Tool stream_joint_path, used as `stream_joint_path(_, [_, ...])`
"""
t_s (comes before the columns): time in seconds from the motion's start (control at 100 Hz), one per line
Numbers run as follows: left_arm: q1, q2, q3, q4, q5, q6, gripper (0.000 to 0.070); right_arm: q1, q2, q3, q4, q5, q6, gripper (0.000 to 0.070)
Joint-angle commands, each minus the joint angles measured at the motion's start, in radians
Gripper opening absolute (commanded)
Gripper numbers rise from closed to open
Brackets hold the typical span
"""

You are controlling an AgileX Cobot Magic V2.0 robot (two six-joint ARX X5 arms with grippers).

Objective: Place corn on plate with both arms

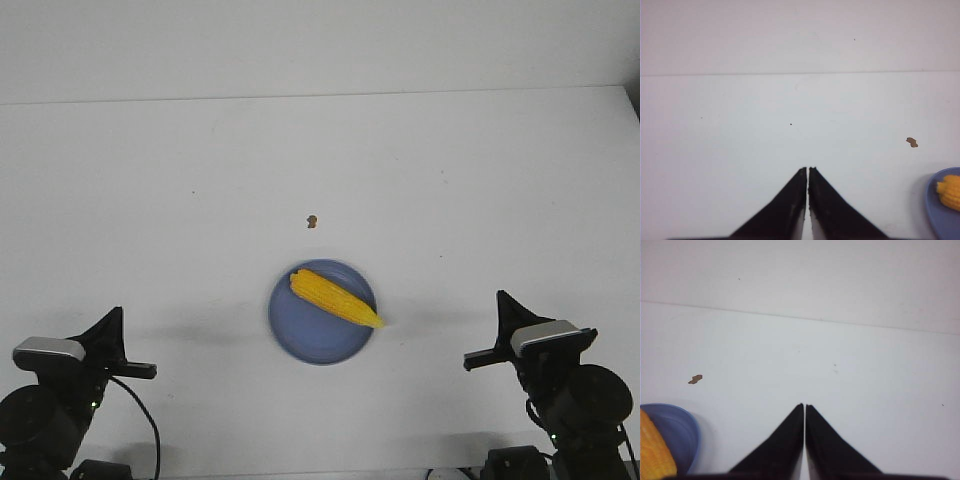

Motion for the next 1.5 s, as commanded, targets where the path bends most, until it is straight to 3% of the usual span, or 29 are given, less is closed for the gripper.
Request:
stream_joint_path(0.0, [0.000,-0.008,0.006,0.030,-0.001,-0.013,0.0014,0.001,0.000,0.006,0.011,0.001,0.011,0.0009])
stream_joint_path(0.3, [0.026,-0.141,-0.171,0.252,-0.001,-0.014,0.0014,0.001,0.000,0.006,0.011,0.001,0.011,0.0010])
stream_joint_path(0.77, [0.079,-0.305,-0.433,0.341,-0.001,-0.024,0.0014,0.001,0.000,0.006,0.011,0.001,0.011,0.0009])
stream_joint_path(1.14, [0.116,-0.305,-0.557,0.553,0.000,-0.028,0.0014,0.001,0.000,0.006,0.011,0.001,0.011,0.0009])
stream_joint_path(1.49, [0.140,-0.305,-0.599,0.560,0.000,-0.027,0.0014,0.001,0.000,0.006,0.011,0.001,0.011,0.0010])
